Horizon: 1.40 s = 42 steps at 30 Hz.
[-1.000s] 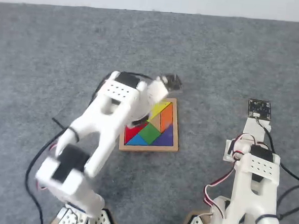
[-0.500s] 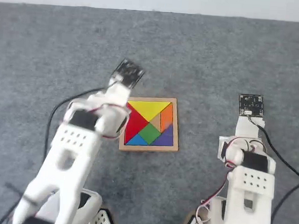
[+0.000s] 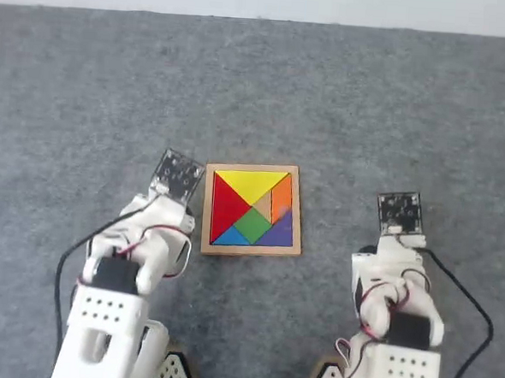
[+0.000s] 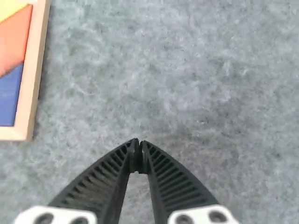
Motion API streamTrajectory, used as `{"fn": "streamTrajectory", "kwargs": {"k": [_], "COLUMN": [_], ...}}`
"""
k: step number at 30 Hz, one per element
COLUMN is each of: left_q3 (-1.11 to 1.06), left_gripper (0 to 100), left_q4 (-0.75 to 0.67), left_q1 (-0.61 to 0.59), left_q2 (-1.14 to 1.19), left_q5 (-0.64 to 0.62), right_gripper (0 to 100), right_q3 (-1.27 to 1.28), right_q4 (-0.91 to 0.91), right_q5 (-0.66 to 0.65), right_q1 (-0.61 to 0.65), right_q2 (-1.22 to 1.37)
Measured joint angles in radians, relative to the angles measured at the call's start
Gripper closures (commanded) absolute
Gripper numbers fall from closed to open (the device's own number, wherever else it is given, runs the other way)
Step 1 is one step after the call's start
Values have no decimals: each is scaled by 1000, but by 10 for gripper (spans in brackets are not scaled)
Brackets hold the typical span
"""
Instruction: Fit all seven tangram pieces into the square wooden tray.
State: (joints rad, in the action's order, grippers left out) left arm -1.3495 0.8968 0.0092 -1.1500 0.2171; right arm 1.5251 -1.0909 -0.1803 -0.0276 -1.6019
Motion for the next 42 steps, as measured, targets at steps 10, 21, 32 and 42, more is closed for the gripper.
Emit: {"fn": "streamTrajectory", "kwargs": {"k": [10,21,32,42], "left_q3": [-245,-347,-347,-347], "left_gripper": [949,949,949,949], "left_q4": [-78,29,77,77], "left_q1": [2,0,2,2], "left_q2": [-310,-594,-608,-608], "left_q5": [0,0,0,0], "right_gripper": [989,990,991,991], "right_q3": [138,141,141,141], "right_q4": [-74,-68,-209,-213], "right_q5": [-83,-84,-84,-84], "right_q1": [-2,2,2,2], "right_q2": [-201,-201,-201,-201]}}
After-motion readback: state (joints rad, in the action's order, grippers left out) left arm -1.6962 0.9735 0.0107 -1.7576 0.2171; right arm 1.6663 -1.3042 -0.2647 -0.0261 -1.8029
